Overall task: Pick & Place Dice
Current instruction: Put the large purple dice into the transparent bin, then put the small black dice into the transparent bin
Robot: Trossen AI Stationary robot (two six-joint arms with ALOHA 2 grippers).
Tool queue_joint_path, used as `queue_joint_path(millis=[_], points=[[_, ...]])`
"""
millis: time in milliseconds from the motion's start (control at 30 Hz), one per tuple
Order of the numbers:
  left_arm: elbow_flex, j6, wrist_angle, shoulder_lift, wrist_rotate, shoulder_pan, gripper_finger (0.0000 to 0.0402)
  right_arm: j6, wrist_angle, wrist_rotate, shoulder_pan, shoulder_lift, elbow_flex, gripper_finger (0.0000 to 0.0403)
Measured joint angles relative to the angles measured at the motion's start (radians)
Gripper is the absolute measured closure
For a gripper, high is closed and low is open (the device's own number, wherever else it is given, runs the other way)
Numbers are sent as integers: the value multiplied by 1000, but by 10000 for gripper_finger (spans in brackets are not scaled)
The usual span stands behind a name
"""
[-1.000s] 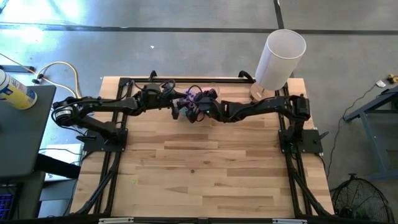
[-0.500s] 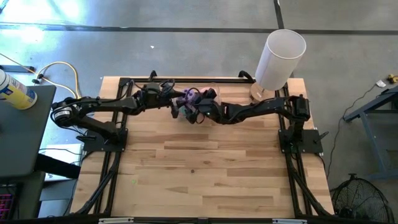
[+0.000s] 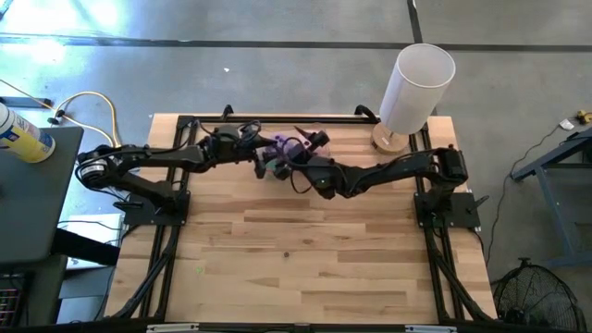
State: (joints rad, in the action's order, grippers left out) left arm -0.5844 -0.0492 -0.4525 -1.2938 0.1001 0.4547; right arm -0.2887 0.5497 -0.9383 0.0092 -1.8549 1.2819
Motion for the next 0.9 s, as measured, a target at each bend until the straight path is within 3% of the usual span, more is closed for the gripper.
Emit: queue_joint_path(millis=[267, 633, 767, 900], points=[[3, -20, 8, 106, 4, 0, 200, -8, -31, -59, 42, 9, -2, 37], [2, -44, 13, 144, 31, -18, 200, -8, -45, -139, 132, 8, -2, 37], [1, -14, 56, 240, 33, -56, 200, 0, -80, -160, 208, 13, -3, 37], [-1, 3, 211, 389, 51, -120, 200, 7, -124, -229, 311, 13, -3, 37]])
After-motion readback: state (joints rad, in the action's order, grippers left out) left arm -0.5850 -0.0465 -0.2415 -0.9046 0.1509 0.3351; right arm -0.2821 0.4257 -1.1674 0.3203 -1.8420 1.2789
